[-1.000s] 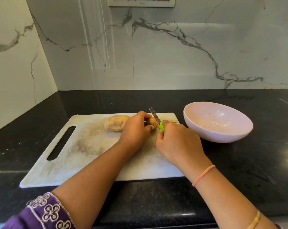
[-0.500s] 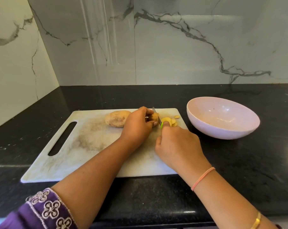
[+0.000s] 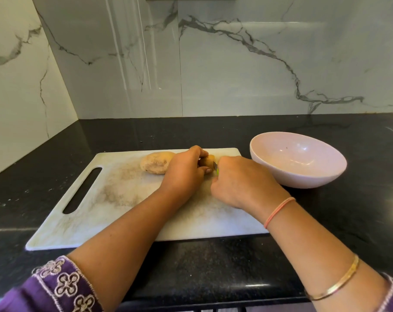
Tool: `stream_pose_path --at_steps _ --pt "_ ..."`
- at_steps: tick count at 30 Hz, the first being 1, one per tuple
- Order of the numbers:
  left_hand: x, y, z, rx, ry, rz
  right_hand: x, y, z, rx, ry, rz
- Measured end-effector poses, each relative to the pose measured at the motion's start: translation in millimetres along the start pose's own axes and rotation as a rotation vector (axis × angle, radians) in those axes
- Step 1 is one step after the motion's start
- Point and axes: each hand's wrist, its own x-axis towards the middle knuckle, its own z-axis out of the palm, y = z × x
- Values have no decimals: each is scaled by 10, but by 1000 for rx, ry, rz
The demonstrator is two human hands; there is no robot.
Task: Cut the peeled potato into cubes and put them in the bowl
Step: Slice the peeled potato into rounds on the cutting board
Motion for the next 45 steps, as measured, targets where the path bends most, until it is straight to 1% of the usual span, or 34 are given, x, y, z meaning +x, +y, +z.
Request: stream_pose_path --at_steps 4,12,17,24,31,37,42,45 --pt "-8 8 2 8 11 9 -3 26 -19 26 -33 22" --pt "0 11 26 -43 33 -99 -154 55 207 -68 34 -3" --pt "13 12 21 -57 34 -123 -147 60 225 -100 61 -30" --pt "11 43 42 -52 36 -129 -139 125 192 -71 62 0" --pt "4 11 14 -30 28 -145 -265 211 -10 65 22 73" --pt "-7 77 35 -47 5 -158 -266 300 -66 108 1 109" --pt "-13 75 3 -48 -4 -169 -190 425 -78 218 -45 140" --pt "-7 89 0 -48 -7 -170 -202 454 -90 228 -45 145"
